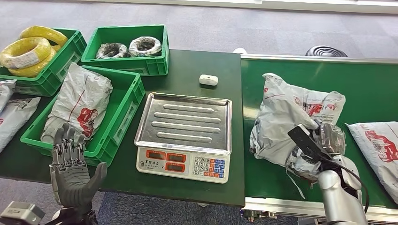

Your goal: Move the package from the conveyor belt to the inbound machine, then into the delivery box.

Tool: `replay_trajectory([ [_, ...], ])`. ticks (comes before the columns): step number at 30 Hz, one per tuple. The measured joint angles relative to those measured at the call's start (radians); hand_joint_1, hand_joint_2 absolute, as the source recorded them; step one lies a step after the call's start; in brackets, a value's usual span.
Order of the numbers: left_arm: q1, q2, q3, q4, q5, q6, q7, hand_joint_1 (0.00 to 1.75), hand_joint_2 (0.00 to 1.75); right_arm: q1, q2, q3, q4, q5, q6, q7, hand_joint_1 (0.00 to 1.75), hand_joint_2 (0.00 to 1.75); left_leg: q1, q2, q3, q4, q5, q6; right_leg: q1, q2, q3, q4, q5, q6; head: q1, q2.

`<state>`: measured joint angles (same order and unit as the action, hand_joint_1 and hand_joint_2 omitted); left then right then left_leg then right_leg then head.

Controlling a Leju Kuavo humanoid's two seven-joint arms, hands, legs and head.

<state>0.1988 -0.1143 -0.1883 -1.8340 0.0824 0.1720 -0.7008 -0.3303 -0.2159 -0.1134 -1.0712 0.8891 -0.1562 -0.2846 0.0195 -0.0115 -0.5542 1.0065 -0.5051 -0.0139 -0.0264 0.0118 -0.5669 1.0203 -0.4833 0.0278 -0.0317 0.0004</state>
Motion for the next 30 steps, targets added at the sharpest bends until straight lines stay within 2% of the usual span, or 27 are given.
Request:
replay_trajectory([
  [5, 0.01, -0.012, 0.0, -0.016, -0.008, -0.007, 0.0, 0.0, 1.75, 0.064, 0.039, -0.002, -0.263, 0.086, -0.061, 0.052, 1.75, 1.75, 0.0, 0.0, -0.001, 0.0, 0.0, 0.0, 0.0, 0.0, -0.001, 0.0, 0.0, 0.0, 0.0, 0.0],
  [11, 0.016, -0.028, -0.003, -0.021, -0.014, -0.044, 0.0, 0.0, 1.75, 0.142, 0.109, 0.01, -0.489, 0.281, -0.217, 0.109, 1.75, 1.75, 0.0, 0.0, -0.001, 0.0, 0.0, 0.0, 0.0, 0.0, -0.001, 0.0, 0.0, 0.0, 0.0, 0.0],
  [14, 0.004, -0.035, -0.01, -0.015, -0.018, -0.055, 0.0, 0.0, 1.75, 0.154, 0.143, 0.044, -0.538, 0.336, -0.207, 0.11, 1.75, 1.75, 0.0, 0.001, 0.0, 0.0, 0.0, 0.0, 0.0, 0.0, 0.0, 0.0, 0.0, 0.0, 0.0, 0.0],
  [20, -0.034, -0.042, -0.028, 0.019, -0.017, -0.073, 0.0, 0.0, 1.75, 0.107, 0.191, 0.189, -0.493, 0.338, -0.093, 0.054, 1.75, 1.75, 0.0, 0.001, 0.0, 0.0, 0.001, 0.0, 0.0, 0.0, 0.0, 0.0, 0.0, 0.0, 0.0, 0.0],
  [30, -0.066, -0.04, -0.049, 0.069, -0.004, -0.08, 0.0, 0.0, 1.75, -0.051, 0.239, 0.415, -0.233, 0.303, -0.064, -0.025, 1.75, 1.75, 0.0, 0.001, 0.0, 0.0, 0.001, 0.0, 0.0, 0.0, -0.001, 0.001, 0.0, 0.0, 0.0, 0.0],
])
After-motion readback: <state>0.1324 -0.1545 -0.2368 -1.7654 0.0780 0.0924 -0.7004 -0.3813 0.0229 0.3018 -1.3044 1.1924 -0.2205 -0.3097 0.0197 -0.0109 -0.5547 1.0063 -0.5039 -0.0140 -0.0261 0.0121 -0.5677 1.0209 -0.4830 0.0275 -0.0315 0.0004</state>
